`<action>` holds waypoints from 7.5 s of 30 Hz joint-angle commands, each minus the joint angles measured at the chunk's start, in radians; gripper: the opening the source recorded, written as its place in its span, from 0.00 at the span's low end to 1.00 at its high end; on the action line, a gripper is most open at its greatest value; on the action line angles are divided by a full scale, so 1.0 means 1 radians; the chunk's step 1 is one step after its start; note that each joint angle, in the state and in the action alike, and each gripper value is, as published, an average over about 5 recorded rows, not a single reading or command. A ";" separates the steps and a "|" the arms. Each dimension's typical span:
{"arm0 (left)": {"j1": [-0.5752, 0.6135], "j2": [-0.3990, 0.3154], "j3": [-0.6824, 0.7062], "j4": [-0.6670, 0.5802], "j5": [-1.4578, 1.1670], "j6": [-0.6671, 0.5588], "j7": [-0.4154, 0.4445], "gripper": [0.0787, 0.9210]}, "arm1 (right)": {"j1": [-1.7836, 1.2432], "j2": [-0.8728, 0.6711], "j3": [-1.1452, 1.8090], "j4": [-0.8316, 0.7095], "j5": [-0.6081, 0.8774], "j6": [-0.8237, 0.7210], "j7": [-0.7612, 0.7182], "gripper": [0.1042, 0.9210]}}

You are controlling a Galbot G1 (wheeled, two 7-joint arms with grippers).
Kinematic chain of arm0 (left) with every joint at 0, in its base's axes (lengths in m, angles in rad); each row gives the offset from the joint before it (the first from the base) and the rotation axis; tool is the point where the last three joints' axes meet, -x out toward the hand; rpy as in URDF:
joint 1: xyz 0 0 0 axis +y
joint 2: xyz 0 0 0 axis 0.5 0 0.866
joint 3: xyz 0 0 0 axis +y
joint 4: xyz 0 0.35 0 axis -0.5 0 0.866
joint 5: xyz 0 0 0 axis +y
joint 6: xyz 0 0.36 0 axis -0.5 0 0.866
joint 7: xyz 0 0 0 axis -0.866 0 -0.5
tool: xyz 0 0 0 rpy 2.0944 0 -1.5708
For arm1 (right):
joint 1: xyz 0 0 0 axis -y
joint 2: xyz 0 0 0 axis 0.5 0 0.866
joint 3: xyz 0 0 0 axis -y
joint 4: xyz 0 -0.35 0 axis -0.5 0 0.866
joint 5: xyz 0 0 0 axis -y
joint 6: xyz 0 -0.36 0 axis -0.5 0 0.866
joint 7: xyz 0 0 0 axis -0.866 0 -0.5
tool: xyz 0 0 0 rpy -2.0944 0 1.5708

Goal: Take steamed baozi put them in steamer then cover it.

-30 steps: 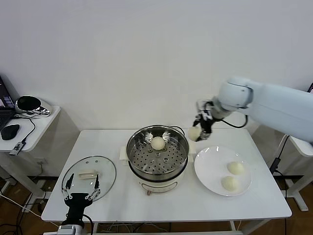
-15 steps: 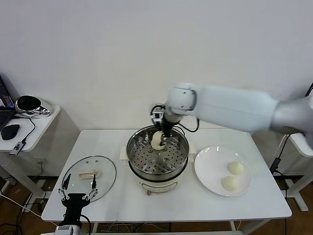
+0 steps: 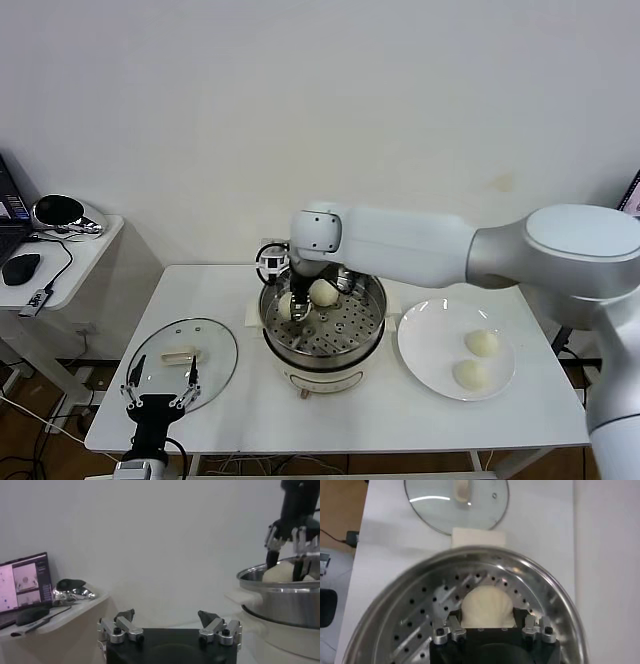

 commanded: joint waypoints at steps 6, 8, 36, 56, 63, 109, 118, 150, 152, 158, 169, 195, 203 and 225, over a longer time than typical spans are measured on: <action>0.004 -0.003 0.001 -0.003 0.005 -0.003 -0.001 0.88 | -0.001 0.002 0.027 -0.015 -0.021 -0.007 -0.024 0.75; 0.005 -0.003 0.002 -0.004 0.006 -0.004 -0.001 0.88 | 0.038 -0.031 0.041 0.019 -0.019 -0.004 -0.054 0.81; -0.001 0.017 0.031 0.000 0.030 0.000 0.004 0.88 | 0.200 -1.000 -0.101 0.544 -0.532 0.366 -0.386 0.88; 0.012 0.000 0.032 0.003 0.064 -0.003 0.001 0.88 | -0.420 -0.948 0.313 0.337 -0.731 0.446 -0.313 0.88; 0.017 -0.002 0.020 0.005 0.062 -0.003 0.000 0.88 | -0.482 -0.905 0.348 0.292 -0.751 0.444 -0.299 0.88; 0.011 -0.002 0.017 0.000 0.059 -0.004 -0.001 0.88 | -0.136 -0.867 0.286 0.283 -0.636 0.449 -0.377 0.54; 0.002 0.008 0.019 -0.001 0.052 -0.004 -0.002 0.88 | 0.221 -0.728 0.143 0.268 -0.499 0.492 -0.388 0.55; -0.002 -0.006 -0.027 -0.005 0.050 -0.008 -0.008 0.88 | 0.077 -0.162 -0.034 0.243 -0.562 0.906 -0.300 0.57; -0.004 -0.007 -0.027 -0.003 0.050 -0.008 -0.008 0.88 | 0.070 -0.158 -0.035 0.237 -0.580 0.913 -0.298 0.57; -0.005 -0.009 -0.025 -0.001 0.050 -0.009 -0.009 0.88 | 0.052 -0.158 -0.034 0.225 -0.619 0.927 -0.298 0.57; -0.005 -0.009 -0.025 0.003 0.050 -0.012 -0.010 0.88 | 0.053 -0.185 -0.041 0.241 -0.619 0.937 -0.315 0.57; -0.012 0.002 -0.023 -0.004 0.052 -0.009 -0.005 0.88 | 0.242 -0.446 0.006 0.320 -0.549 0.688 -0.338 0.88; -0.016 0.009 -0.001 -0.004 0.058 -0.008 -0.002 0.88 | 0.224 -0.705 0.029 0.355 -0.531 0.360 -0.362 0.88; -0.030 0.018 0.034 0.022 0.075 -0.007 -0.002 0.88 | -0.398 -0.939 0.500 0.146 -0.819 0.570 -0.413 0.88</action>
